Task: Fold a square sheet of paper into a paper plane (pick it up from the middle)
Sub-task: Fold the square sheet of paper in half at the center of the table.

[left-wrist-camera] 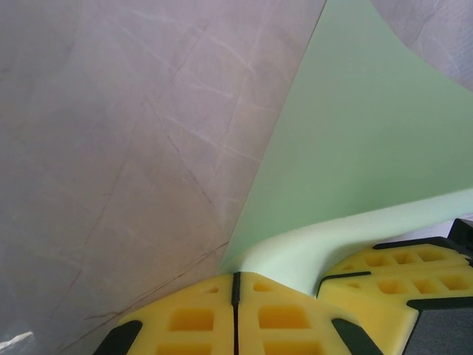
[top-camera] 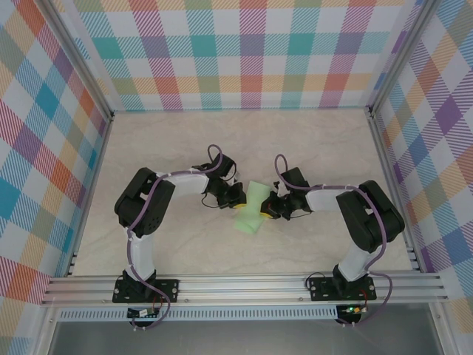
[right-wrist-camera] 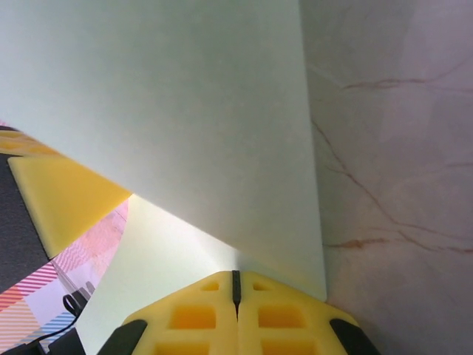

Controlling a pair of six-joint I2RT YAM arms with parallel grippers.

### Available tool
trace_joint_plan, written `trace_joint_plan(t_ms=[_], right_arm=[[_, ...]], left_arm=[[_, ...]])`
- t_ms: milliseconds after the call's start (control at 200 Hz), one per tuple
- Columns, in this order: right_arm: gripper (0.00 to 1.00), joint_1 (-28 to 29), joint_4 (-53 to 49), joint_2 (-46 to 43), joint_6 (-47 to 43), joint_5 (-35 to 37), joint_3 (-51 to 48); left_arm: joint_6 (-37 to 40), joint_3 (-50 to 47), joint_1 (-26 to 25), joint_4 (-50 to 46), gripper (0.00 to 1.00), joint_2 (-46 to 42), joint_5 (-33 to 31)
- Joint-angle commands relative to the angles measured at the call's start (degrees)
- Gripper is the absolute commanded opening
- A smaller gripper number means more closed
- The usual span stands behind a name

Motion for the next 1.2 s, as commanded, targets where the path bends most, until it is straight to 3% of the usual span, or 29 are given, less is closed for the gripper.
trace_joint_plan(t_ms=[0, 370, 620, 990, 1200], right_arm=[[0.03, -0.28, -4.13, 0.89, -2.87, 0.97, -0.51], [0.03, -0.29, -7.27, 3.37, -5.61, 1.38, 1.01], [0.03, -0.30, -8.20, 3.91, -6.22, 1.64, 1.55], [0.03, -0.31, -8.10, 4.40, -5.77, 1.97, 1.69], [0.03, -0.30, -7.77, 4.41, -5.33, 1.66, 1.77]], left_arm=[[1.56, -0.39, -1.22, -6.55, 0.08, 2.63, -4.82], [3.02, 4.73, -1.15, -9.83, 0.14, -0.31, -4.44], [2.15, 5.21, -1.22, -6.60, 0.19, -4.55, -2.68], [2.35, 4.49, -1.96, -3.18, 0.20, -2.41, 1.57], [2.59, 3.88, -2.10, -3.53, 0.20, 0.35, 0.89]])
